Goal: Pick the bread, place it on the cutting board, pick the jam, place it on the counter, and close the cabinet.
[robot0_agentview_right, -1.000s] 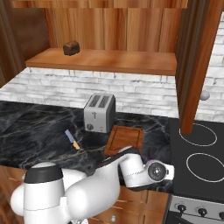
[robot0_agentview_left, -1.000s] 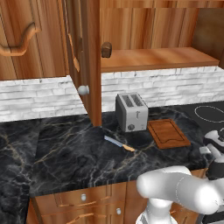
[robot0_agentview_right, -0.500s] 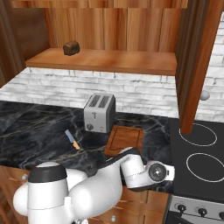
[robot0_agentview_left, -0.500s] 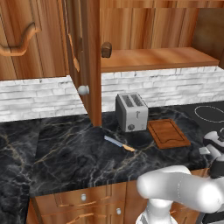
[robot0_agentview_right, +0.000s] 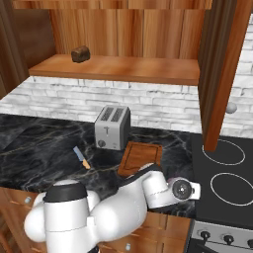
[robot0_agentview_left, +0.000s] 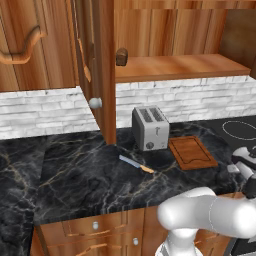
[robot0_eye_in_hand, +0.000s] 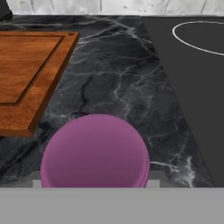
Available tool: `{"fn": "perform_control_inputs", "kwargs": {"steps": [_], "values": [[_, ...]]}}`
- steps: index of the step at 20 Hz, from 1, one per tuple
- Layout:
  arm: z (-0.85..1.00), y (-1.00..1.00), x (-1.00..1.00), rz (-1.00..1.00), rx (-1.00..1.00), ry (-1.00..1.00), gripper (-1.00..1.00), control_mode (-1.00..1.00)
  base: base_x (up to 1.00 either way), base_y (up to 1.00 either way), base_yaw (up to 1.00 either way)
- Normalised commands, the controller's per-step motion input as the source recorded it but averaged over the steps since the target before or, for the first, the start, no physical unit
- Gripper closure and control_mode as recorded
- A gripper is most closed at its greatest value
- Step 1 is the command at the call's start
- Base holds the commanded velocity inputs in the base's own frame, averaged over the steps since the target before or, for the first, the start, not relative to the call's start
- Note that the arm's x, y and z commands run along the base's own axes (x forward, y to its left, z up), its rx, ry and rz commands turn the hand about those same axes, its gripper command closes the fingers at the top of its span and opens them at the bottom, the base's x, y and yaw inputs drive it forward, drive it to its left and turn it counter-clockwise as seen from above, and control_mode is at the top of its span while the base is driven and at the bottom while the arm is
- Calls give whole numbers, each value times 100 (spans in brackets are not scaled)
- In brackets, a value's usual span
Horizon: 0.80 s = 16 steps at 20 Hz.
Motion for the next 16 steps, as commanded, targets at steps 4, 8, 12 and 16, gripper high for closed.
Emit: {"fn": "perform_control_inputs", "kwargs": {"steps": [4,8,12,16], "values": [[-13,0,11,0,0,4,100,-100,0,0,0],[-21,0,7,0,0,3,100,-100,0,0,0],[-13,0,0,0,0,3,100,-100,0,0,0],[0,0,0,0,0,1,100,-100,0,0,0]]}}
